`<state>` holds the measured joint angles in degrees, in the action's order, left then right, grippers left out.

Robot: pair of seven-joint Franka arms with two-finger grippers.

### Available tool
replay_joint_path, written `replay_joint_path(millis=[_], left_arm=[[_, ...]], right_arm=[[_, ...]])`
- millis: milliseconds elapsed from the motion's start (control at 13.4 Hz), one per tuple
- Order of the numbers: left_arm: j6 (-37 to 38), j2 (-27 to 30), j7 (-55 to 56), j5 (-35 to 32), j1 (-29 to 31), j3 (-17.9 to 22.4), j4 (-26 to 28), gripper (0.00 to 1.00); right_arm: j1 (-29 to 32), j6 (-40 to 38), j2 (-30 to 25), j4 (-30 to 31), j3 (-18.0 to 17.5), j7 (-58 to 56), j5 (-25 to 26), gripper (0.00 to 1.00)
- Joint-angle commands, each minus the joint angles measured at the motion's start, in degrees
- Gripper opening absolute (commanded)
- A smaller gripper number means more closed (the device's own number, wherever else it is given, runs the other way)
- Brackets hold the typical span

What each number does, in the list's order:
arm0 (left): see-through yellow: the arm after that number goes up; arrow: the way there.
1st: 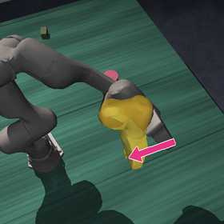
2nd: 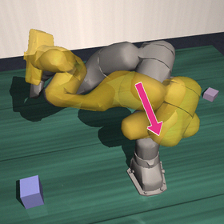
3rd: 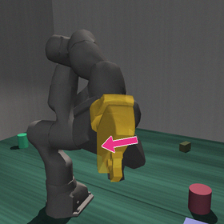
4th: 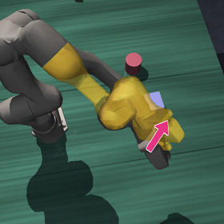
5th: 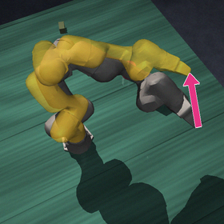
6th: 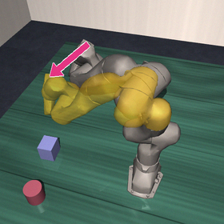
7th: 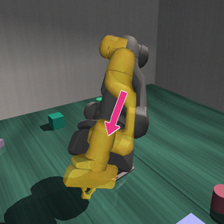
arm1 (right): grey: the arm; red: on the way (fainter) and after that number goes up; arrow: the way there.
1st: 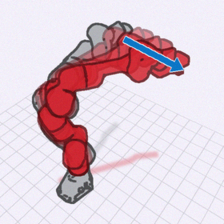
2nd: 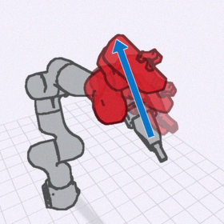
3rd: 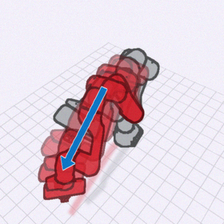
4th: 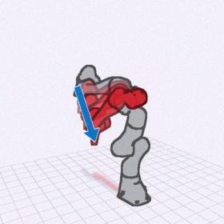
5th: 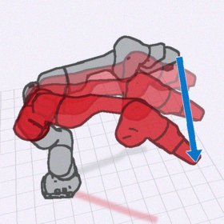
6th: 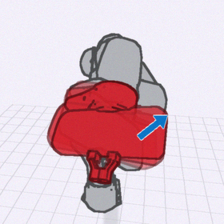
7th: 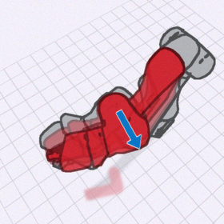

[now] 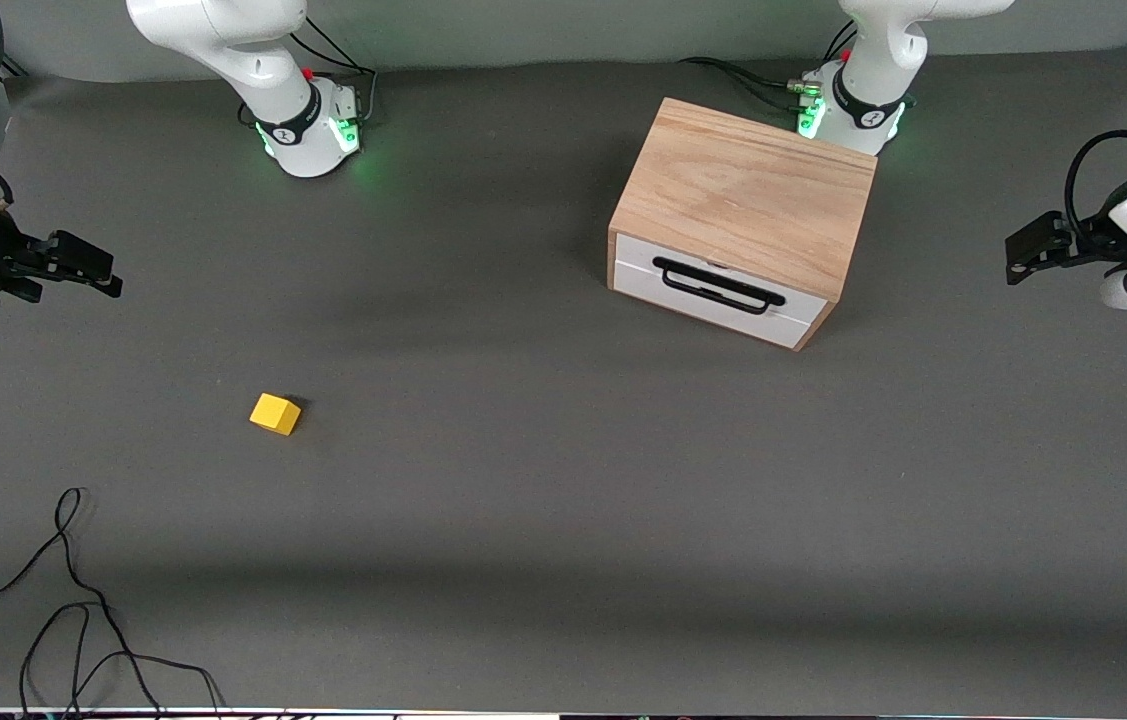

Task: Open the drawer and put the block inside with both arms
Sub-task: 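Move the left gripper toward the black handle of the drawer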

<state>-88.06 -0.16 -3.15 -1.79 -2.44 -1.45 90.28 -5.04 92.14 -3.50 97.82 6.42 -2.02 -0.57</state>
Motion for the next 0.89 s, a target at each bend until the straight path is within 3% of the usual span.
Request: replay_joint_path(millis=[0,819], left_arm=[[0.3,1.4,-0.9,0.3,-0.7,0.5,0.8,1.0],[-0.2,0.7,-0.9,0.4,-0.7,0.5,0.8,1.0]], right_arm=[[0.3,-1.1,0.7,-1.5,-0.4,1.0,0.7,1.0],[0.3,0.7,4.8,0.5,-0.3,0.8,0.8,1.0]])
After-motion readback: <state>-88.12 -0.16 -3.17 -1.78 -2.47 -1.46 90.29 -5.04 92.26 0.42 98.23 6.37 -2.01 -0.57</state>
